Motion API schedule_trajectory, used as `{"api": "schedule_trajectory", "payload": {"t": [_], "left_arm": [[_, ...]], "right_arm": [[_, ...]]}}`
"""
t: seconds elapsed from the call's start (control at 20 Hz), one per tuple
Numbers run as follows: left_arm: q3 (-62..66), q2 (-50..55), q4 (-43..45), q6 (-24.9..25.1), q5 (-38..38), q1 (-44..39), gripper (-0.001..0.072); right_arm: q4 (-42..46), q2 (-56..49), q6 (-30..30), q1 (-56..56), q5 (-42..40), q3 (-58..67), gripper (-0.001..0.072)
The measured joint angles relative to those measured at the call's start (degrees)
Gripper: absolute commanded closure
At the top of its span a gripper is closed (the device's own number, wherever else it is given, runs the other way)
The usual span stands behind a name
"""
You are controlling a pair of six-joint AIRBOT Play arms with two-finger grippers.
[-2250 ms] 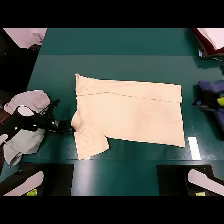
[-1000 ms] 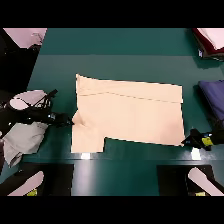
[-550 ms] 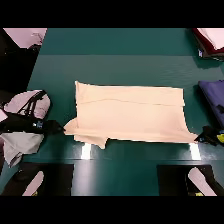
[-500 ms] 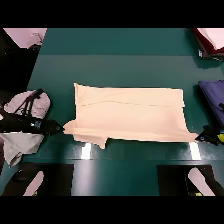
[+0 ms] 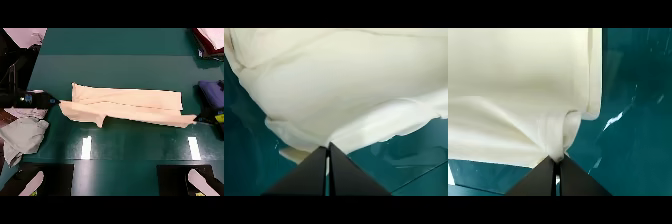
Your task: Fold the shirts.
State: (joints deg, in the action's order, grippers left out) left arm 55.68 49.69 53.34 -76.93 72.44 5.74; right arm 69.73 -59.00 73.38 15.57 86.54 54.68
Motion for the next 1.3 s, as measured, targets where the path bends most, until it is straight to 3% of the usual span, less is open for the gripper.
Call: {"api": "schedule_trajectory", "payload": {"t": [0.3, 0.75, 0.8, 0.85, 0.9, 0.95, 1.15, 1.2, 1.25, 1.3], "left_arm": [[6.95, 17.62, 0.44, 3.13, -6.93, -4.17, 0.0681], [18.05, 34.86, 1.66, 2.01, -16.5, -6.01, 0.0677], [18.49, 35.52, 1.68, 1.99, -17.31, -6.01, 0.0625], [18.88, 35.98, 1.64, 1.92, -18.67, -6.01, 0.0323], [19.21, 36.35, 1.64, 1.53, -20.06, -6.01, 0.0104], [19.63, 36.65, 1.66, 0.92, -20.9, -5.95, 0.0088], [23.1, 37.0, 1.42, -0.7, -19.65, -6.01, 0.0094], [24.09, 37.03, 1.38, -1.01, -18.03, -6.01, 0.0289], [24.92, 37.05, 1.25, -1.05, -15.96, -6.1, 0.0557], [25.44, 37.07, 1.05, -1.05, -14.08, -6.16, 0.0671]], "right_arm": [[0.28, -13.31, 2.03, -4.9, -1.97, 11.58, 0.0697], [-1.03, -28.98, 2.78, -5.9, -2.95, 25.38, 0.0695], [-1.95, -30.34, 2.78, -5.9, -3.32, 26.62, 0.0681], [-3.3, -31.74, 2.84, -5.88, -3.91, 27.89, 0.0455], [-4.76, -32.96, 2.84, -5.79, -4.81, 29.05, 0.0176], [-6.38, -34.05, 2.84, -5.64, -5.81, 30.21, 0.0082], [-11.61, -36.68, 2.8, -4.28, -7.78, 34.77, 0.0085], [-12.2, -36.87, 2.54, -3.69, -7.17, 35.26, 0.0086], [-12.79, -36.89, 2.05, -2.78, -5.62, 35.26, 0.0086], [-13.07, -36.81, 1.4, -1.77, -4.39, 34.69, 0.0087]]}}
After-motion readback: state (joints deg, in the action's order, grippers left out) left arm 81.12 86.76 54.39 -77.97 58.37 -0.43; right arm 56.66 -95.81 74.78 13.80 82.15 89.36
